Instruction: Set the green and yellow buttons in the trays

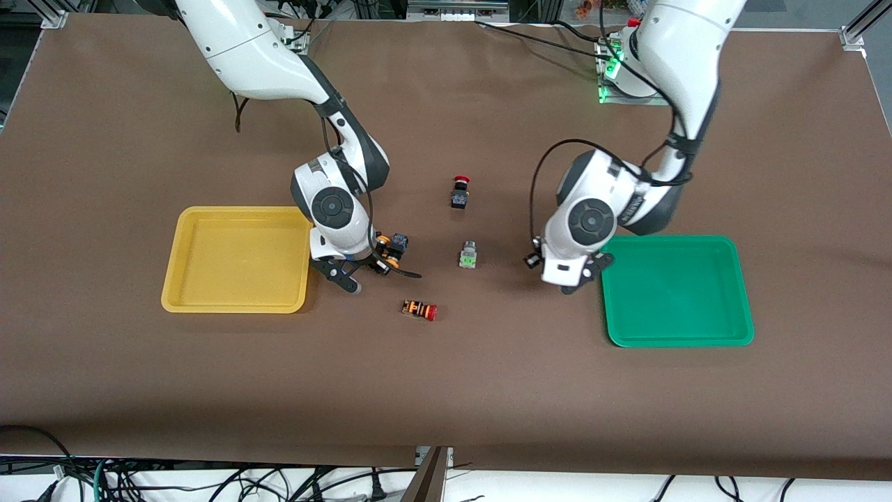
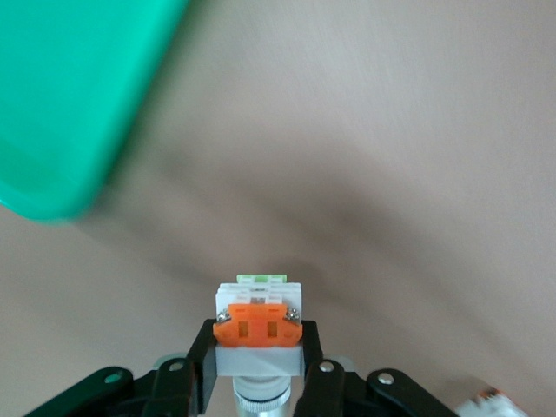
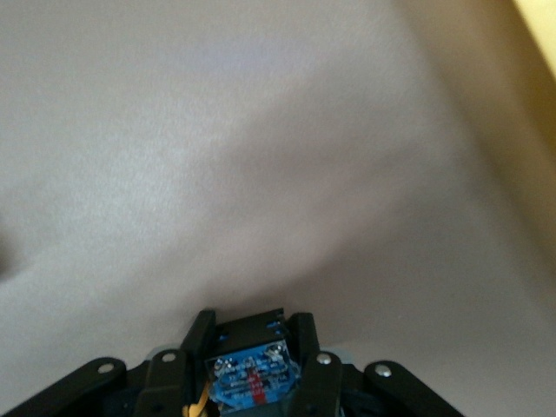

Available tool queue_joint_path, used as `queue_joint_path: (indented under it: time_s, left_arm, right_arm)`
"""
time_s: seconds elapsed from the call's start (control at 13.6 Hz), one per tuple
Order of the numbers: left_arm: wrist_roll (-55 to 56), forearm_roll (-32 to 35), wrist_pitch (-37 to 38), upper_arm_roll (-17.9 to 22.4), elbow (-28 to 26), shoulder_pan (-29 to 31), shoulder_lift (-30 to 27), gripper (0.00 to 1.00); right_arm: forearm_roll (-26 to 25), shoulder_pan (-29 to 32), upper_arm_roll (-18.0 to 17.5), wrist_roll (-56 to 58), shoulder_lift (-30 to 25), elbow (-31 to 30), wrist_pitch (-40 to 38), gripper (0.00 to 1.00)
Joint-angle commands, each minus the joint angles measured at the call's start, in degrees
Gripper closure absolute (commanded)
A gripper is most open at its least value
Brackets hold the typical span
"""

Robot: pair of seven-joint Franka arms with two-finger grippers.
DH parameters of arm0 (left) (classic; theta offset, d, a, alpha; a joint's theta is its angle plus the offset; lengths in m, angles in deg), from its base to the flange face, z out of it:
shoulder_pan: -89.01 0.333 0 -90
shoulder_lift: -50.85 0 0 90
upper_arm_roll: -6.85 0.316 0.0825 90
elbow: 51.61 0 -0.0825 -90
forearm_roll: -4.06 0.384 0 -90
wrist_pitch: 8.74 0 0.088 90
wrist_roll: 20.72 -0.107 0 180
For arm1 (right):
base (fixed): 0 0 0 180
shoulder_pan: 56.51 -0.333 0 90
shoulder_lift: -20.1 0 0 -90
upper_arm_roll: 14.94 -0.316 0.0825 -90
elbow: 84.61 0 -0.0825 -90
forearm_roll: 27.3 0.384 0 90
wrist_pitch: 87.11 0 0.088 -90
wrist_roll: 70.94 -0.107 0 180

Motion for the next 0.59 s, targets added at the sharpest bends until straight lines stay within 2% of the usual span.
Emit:
queue_joint_path:
  time_s: [0.0, 0.22, 0.51]
  left_arm:
    - [-13.1, 3.5, 5.5, -0.2, 2.6, 5.3, -0.1, 0.84]
    - [-33.3, 7.4, 5.8, 0.2, 2.5, 12.2, 0.3, 0.84]
    - [-46.4, 7.4, 5.0, 0.1, 2.0, 16.8, 3.7, 0.84]
  right_arm:
    - [0.7, 1.5, -0.2, 3.2, -3.2, -1.3, -0.2, 1.00]
    - [0.9, 5.1, -0.2, 11.0, -6.0, 1.1, -7.5, 1.00]
    - [2.8, 11.6, 0.2, 29.0, -8.3, 2.1, -14.1, 1.00]
